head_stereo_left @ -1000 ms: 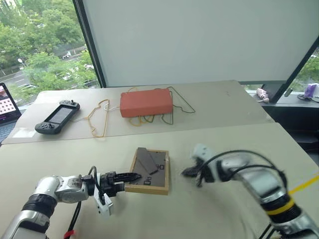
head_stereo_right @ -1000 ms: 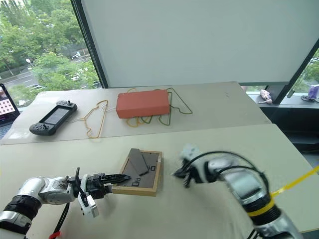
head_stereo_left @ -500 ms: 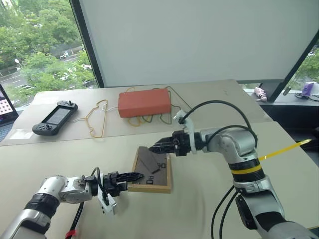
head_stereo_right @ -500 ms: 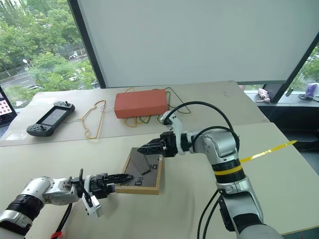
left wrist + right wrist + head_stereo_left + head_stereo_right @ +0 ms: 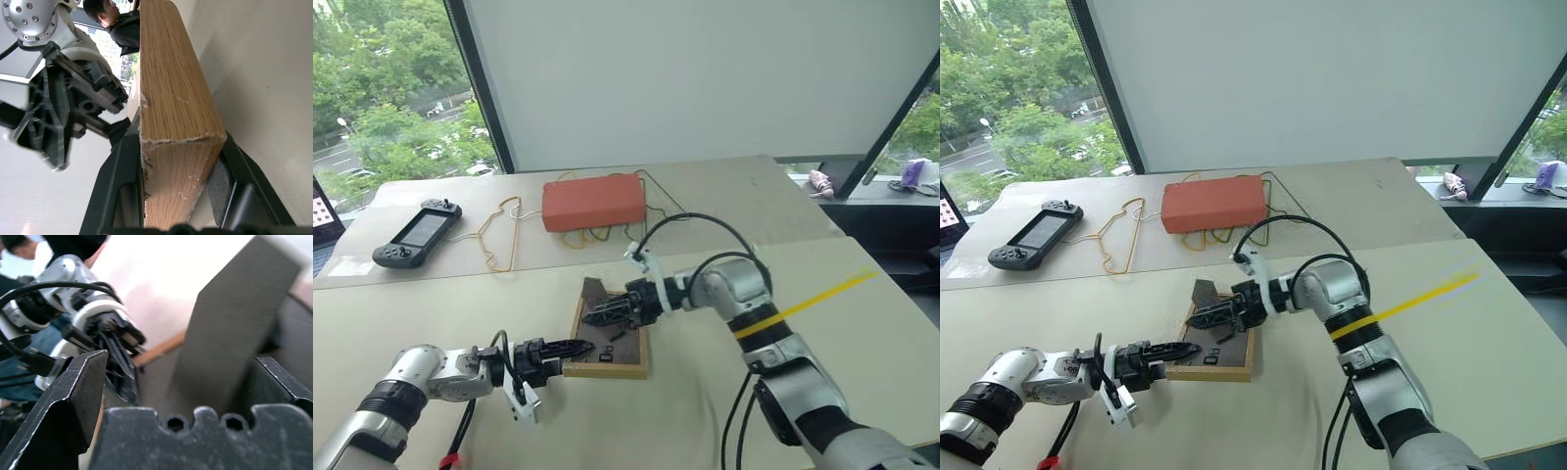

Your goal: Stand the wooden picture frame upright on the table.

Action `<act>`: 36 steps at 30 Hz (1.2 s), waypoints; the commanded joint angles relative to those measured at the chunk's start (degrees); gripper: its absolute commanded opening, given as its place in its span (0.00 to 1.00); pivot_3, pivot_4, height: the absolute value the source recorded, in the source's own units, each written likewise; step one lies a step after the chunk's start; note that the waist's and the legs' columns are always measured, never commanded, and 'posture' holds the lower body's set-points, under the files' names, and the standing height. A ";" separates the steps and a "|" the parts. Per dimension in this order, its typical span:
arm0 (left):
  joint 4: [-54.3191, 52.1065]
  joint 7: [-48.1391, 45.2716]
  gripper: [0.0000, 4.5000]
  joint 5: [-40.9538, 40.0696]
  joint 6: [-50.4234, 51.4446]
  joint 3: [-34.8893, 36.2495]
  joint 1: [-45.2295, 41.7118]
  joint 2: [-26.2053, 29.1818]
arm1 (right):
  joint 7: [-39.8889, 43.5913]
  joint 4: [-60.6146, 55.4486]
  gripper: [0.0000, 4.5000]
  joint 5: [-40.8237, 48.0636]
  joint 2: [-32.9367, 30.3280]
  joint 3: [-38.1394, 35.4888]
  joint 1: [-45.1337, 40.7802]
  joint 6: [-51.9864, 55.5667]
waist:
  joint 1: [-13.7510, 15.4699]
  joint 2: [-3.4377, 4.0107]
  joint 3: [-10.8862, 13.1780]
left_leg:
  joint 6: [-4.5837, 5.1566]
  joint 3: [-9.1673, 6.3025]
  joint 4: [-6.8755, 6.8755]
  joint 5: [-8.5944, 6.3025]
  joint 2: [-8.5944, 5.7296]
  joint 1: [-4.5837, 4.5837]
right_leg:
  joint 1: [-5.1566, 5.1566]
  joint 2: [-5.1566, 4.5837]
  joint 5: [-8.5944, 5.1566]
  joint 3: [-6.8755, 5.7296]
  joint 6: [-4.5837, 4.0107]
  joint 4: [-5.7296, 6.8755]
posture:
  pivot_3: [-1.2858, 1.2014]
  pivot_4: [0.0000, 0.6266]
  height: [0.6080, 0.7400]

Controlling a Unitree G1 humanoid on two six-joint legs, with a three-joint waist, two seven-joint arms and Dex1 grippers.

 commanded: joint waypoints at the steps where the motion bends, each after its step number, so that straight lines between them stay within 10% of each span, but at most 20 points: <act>1: 0.13 -0.99 0.26 0.15 0.37 -1.93 1.18 0.71 | 0.03 -6.23 0.99 4.47 -0.16 -4.57 -2.56 2.55 | 0.11 0.00 0.00 | 0.00 -0.01 0.00 0.00 0.00 -0.03 | -0.03 0.00 0.00 0.00 0.00 0.02 | 0.52 0.24 1.00; 21: -0.20 -0.44 0.26 -0.86 2.16 -3.51 1.47 1.17 | -2.53 -19.13 0.99 1.21 -24.56 -6.92 15.07 -1.57 | -0.07 0.03 -0.03 | -0.05 0.24 0.04 0.03 -0.05 -0.26 | -0.63 -0.14 0.00 0.01 -0.01 0.50 | 0.52 0.24 1.00; 29: 0.63 -0.31 0.26 -1.31 2.01 -3.96 1.19 1.70 | 0.48 -38.80 0.99 -27.24 -41.57 -3.40 39.35 -64.10 | 0.10 0.04 -0.04 | 0.15 0.41 0.07 -0.08 -0.06 -0.21 | -0.57 -0.22 -0.03 0.04 0.05 0.49 | 0.52 0.24 1.00; 36: 1.31 -1.01 0.26 -3.21 1.32 -3.94 0.52 1.70 | -17.79 -37.93 0.99 -53.38 -35.53 2.76 43.88 -96.73 | 0.09 -0.09 -0.02 | 0.15 0.74 0.09 -0.07 -0.05 -0.08 | -0.41 -0.22 -0.12 0.30 0.20 0.39 | 0.52 0.24 1.00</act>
